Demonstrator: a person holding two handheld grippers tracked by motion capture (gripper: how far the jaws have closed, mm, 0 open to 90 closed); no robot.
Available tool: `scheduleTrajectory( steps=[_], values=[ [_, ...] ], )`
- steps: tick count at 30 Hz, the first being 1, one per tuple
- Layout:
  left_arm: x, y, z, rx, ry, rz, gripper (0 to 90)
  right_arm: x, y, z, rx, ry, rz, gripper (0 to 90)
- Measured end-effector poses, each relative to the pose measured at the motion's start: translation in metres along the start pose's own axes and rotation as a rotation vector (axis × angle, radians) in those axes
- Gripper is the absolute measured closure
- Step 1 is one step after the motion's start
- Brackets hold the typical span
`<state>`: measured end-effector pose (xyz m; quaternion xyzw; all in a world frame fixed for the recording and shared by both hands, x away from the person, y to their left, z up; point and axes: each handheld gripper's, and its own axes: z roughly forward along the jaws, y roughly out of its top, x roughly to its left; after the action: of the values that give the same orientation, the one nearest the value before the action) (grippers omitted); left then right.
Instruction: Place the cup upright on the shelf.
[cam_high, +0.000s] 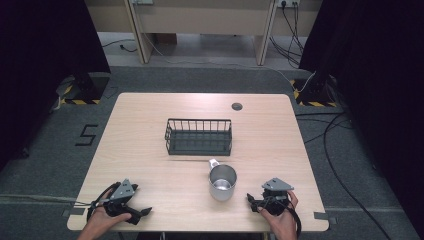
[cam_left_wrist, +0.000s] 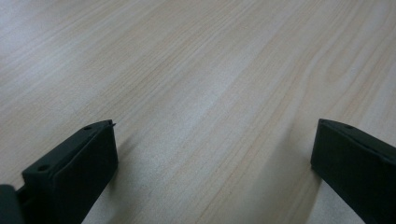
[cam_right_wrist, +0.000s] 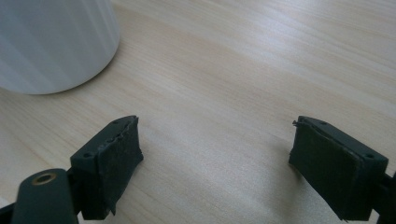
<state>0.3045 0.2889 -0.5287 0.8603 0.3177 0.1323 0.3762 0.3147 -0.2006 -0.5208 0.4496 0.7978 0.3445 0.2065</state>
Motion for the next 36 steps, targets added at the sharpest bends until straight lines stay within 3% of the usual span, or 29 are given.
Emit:
scheduleTrajectory(
  steps=[18, 36],
  values=[
    [0.000, 0.000, 0.000, 0.000, 0.000, 0.000, 0.0, 0.003, 0.000, -0.003, -0.039, 0.029, -0.007, 15.7],
    [0.000, 0.000, 0.000, 0.000, 0.000, 0.000, 0.0, 0.022, 0.012, -0.022, -0.158, 0.103, -0.034, 15.6]
  ],
)
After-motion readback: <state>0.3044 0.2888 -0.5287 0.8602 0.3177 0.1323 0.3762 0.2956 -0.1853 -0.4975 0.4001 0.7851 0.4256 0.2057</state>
